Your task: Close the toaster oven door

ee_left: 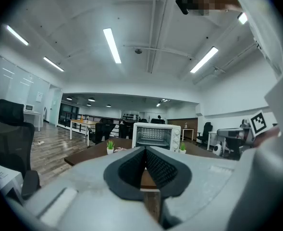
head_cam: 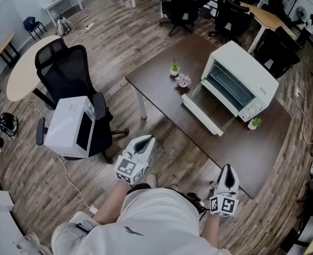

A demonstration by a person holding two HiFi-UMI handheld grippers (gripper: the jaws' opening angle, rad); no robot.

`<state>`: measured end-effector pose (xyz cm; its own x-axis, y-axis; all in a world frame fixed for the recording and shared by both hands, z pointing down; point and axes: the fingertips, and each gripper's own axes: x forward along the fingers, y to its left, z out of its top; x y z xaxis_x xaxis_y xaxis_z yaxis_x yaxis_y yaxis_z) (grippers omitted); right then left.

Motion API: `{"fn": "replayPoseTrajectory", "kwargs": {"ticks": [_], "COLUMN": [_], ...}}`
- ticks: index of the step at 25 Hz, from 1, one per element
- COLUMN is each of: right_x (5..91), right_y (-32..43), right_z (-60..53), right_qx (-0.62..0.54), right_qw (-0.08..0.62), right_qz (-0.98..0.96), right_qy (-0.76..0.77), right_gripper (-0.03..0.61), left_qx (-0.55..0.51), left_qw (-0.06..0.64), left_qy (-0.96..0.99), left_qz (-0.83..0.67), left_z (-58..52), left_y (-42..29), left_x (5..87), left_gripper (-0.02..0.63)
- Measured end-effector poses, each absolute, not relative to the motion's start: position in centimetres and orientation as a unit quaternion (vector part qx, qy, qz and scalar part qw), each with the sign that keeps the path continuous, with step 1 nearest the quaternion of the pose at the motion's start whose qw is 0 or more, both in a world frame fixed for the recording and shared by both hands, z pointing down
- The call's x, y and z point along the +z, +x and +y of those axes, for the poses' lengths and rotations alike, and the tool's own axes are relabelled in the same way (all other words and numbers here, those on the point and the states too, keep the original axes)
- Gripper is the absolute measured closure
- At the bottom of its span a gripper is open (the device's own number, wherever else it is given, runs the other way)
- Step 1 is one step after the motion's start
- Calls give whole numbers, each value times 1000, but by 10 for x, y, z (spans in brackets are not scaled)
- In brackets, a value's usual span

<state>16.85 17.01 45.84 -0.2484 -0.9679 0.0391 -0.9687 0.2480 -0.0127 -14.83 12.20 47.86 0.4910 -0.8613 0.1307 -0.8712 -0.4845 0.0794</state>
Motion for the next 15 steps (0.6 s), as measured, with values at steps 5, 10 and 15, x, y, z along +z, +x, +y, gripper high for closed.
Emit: {"fn": "replayPoseTrajectory", "kwargs": {"ticks": [5, 10, 15], "right_x": [459, 459, 460], "right_y": [163, 161, 158], "right_z": [171, 173, 172], "right_qx": [18, 21, 31], "right_qw": [11, 10, -4], "right_qz": [-791, -789, -791], "right_qy": [612, 613, 611], "right_gripper": [578, 578, 577], "left_qx": [40, 43, 40], "left_qw": [66, 68, 70], "left_qy": [861, 862, 861], "left_qz": [-502, -501, -502], "left_z": [124, 126, 127], "left_y": [-152, -155, -159], "left_x": [481, 482, 484], "left_gripper": [612, 612, 612]}}
